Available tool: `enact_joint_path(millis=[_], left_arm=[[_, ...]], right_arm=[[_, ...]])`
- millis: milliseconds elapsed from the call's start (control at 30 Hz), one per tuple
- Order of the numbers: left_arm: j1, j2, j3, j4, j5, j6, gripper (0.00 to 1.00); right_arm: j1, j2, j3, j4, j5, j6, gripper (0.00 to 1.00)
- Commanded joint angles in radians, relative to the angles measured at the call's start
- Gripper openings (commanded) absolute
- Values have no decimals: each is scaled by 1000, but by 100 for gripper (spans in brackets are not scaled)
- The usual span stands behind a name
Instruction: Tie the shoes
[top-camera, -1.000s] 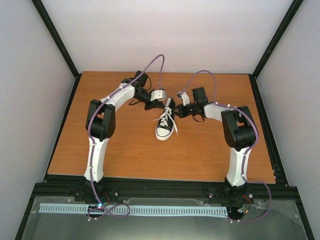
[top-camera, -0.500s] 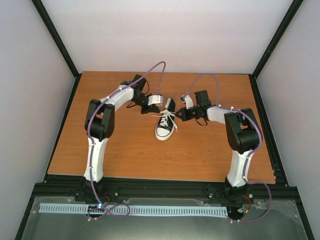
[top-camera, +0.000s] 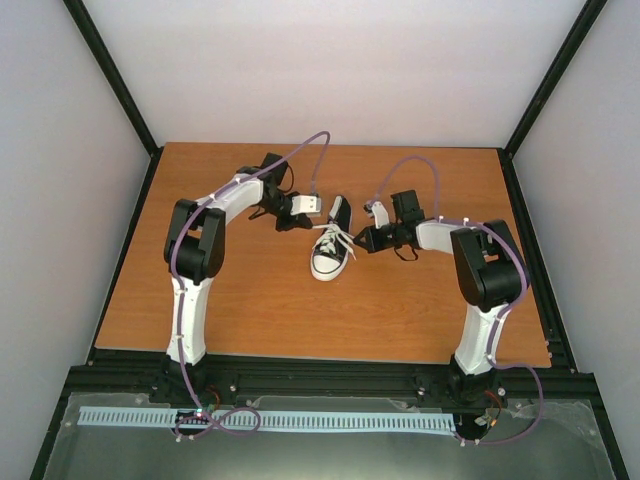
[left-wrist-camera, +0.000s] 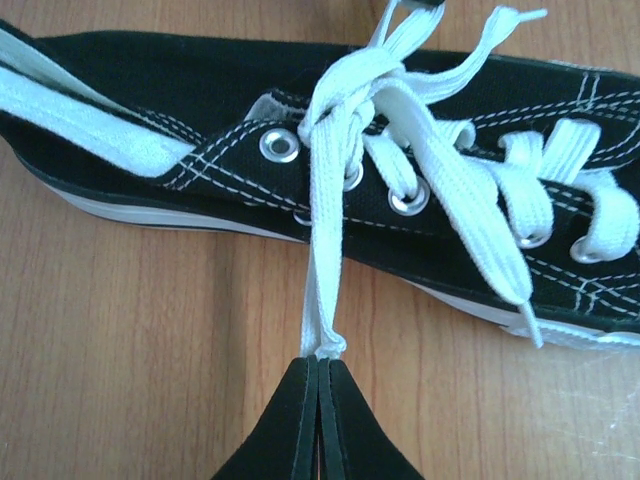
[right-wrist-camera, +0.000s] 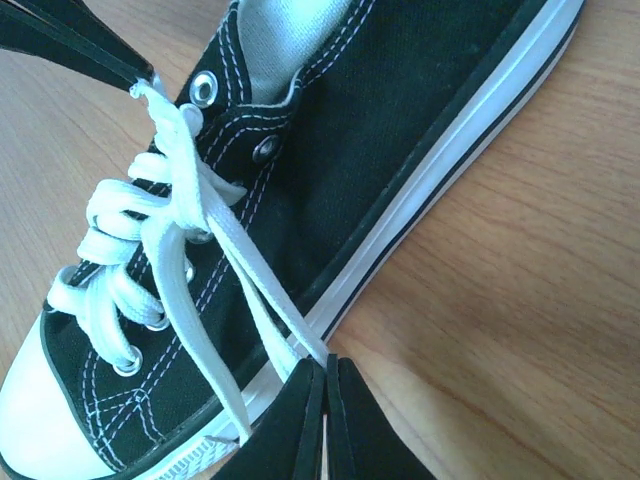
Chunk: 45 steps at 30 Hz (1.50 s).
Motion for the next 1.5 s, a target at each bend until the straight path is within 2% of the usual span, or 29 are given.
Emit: enact_joint_path(millis=[0, 267, 433, 567, 800, 867, 1133, 1467], left_arm=[[23, -47, -27, 61, -65, 1, 1], [39, -50, -30, 118, -90, -44, 1], [39, -42, 54, 35, 44, -100, 1], [39, -4, 117, 107, 66, -287, 1], [38, 43, 130, 213, 5, -414, 1], [39, 47, 118, 239, -34, -417, 1], [43, 66, 121, 258, -43, -409, 1], [51, 71, 103, 254, -74, -348, 1]], right_arm=[[-5, -23, -19, -32, 49, -10, 3], [-8, -9, -16, -54, 72, -3, 3], [20, -37, 79, -71, 50, 8, 3], [72, -67, 90, -79, 8, -5, 3], [107, -124, -28, -105, 32, 14, 3], [107, -147, -52, -110, 46, 19, 3], [102, -128, -72, -144, 105, 10, 3], [87, -112, -105, -157, 105, 8, 3]])
